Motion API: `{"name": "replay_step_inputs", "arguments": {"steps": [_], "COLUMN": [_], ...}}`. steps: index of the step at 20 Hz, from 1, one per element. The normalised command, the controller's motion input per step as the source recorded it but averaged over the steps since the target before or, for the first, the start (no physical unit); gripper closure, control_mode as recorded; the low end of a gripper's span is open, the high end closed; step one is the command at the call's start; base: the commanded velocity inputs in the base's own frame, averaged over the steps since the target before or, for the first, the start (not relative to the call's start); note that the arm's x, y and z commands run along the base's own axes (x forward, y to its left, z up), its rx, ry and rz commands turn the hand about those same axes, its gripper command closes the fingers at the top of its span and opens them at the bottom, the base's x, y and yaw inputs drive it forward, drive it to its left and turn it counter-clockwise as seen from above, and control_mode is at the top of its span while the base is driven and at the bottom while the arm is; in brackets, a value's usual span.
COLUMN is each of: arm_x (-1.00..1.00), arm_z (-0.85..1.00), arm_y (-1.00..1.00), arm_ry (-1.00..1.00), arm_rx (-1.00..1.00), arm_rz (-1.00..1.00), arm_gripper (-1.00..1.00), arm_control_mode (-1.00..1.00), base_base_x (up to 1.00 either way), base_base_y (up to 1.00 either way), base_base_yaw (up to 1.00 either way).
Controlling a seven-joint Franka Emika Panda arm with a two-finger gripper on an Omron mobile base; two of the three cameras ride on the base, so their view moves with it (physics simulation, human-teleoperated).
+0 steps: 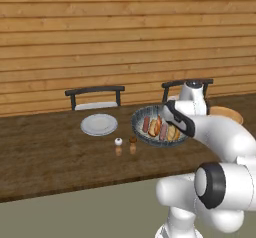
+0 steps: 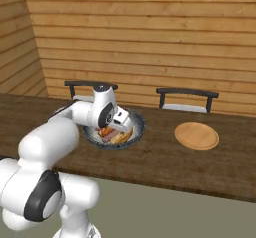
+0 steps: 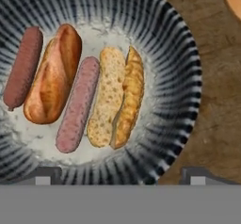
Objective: Place one bun and one sausage from the bowl on each plate.
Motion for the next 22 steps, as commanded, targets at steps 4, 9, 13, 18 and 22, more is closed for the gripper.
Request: {"name": "replay_step_inputs", "arguments": {"steps": [4,9,13,18,22], "arm_x": [0.21,0.36,0.42,0.23,0.03], "arm_z": [-0.29,0.00,-0.03,-0.25,-0.40], "arm_y": [-0.11,-0.17,-0.07,0.00,0.00], "arm_ry": [0.05,0.14,0.16,0.11,0.05], "arm_rx": [0.00,0.00,0.00,0.00,0.00], "arm_rz": [0.00,0.00,0.00,0.00,0.00], "arm_gripper": [-1.00,-1.00,-1.00,-1.00,-1.00], "arm_control_mode": [-1.00,-1.00,-1.00,-1.00,-1.00], "base_base_x": [0.00,0.00,0.00,0.00,0.00], "base_base_y": [0.00,0.00,0.00,0.00,0.00], "base_base_yaw": [0.00,0.00,0.00,0.00,0.00]}}
